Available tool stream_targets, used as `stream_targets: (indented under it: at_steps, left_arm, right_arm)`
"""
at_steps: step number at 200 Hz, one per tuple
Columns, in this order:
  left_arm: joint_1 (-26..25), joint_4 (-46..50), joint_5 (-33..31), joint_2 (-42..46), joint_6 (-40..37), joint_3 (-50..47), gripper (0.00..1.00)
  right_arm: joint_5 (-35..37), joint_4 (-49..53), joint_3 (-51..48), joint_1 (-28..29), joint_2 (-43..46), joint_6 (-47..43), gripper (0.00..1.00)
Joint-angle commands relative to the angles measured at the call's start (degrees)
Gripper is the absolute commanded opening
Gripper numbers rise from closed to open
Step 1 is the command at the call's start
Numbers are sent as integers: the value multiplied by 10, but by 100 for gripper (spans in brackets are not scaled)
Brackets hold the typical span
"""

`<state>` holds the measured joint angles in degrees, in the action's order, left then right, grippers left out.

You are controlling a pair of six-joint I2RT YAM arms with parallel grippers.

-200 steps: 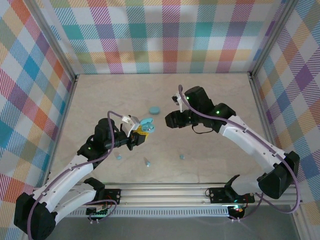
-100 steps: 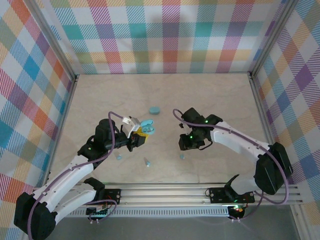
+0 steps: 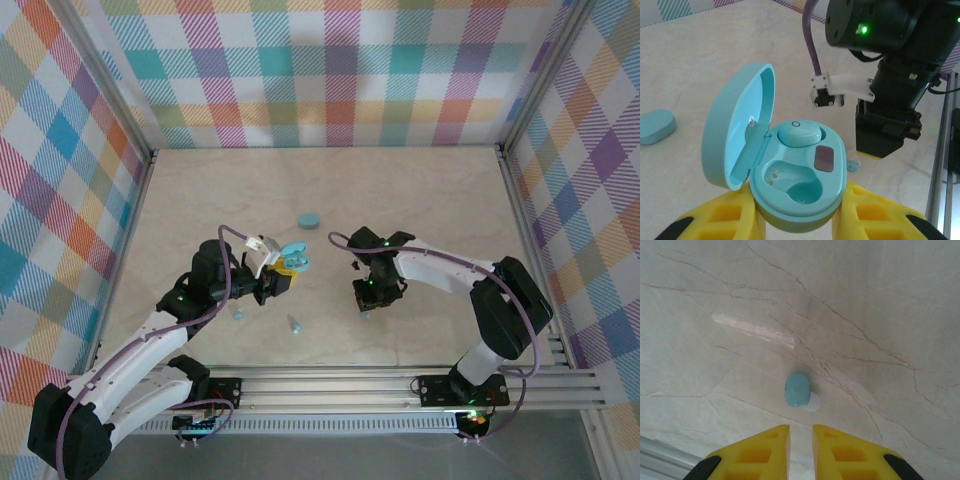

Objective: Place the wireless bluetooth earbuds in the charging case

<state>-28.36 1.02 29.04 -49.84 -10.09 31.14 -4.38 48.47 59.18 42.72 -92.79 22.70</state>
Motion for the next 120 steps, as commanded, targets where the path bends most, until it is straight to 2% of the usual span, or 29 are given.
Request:
stream_targets:
  at_steps: [1,120]
  left_arm:
    - [2,-22,10,-3,-1,-7,14]
    - [2,-15,7,-12,-5,-4,14]
  right_arm:
    - [20,13,5,8,-15,-13,21]
    - [24,10,47,33,-78,-20,29]
